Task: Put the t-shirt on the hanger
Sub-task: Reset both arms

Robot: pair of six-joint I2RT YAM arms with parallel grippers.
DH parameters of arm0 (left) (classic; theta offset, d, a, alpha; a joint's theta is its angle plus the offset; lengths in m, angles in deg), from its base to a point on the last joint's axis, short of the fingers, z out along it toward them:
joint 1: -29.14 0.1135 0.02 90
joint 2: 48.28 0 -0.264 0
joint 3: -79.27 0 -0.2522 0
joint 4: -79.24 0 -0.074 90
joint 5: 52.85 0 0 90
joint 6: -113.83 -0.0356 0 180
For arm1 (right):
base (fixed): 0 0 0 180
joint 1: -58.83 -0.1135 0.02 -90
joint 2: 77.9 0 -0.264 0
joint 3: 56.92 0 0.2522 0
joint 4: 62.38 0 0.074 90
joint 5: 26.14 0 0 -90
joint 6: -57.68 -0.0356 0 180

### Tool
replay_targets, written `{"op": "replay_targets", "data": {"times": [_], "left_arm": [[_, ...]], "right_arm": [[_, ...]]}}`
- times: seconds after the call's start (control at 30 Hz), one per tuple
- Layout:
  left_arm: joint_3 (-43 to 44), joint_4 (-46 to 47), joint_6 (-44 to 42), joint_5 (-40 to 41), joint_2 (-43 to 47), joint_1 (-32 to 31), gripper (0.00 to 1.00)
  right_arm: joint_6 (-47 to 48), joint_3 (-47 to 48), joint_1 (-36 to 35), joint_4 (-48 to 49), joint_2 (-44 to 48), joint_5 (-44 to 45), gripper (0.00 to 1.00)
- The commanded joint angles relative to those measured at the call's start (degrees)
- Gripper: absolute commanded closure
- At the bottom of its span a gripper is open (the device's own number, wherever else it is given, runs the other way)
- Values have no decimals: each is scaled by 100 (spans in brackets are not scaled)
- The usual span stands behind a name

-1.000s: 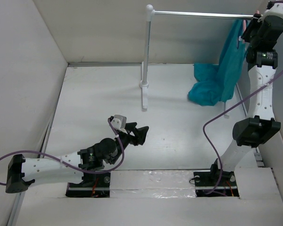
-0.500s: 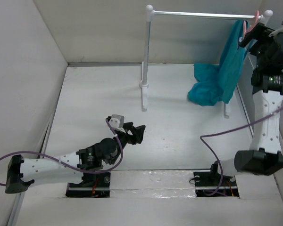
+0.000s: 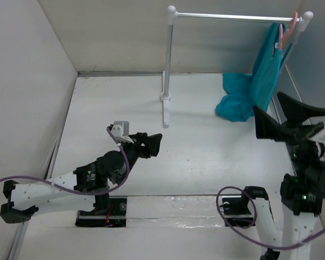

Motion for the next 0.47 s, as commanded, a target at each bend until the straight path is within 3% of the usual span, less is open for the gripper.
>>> {"op": "replay_targets", "data": {"times": [0.0, 0.1, 0.2, 0.43], "left_arm": [[376, -254, 142, 34, 527, 33, 37], [394, -96, -78, -212, 941, 33, 36], [499, -192, -122, -283, 1214, 33, 37], [517, -412, 247, -494, 1312, 33, 33]], "right_arm": [[75, 18, -49, -629, 711, -361, 0], [515, 272, -49, -1729, 1335, 34, 0], [770, 335, -49, -2207, 1758, 229, 0], [789, 71, -110, -2280, 1917, 239, 0]]}}
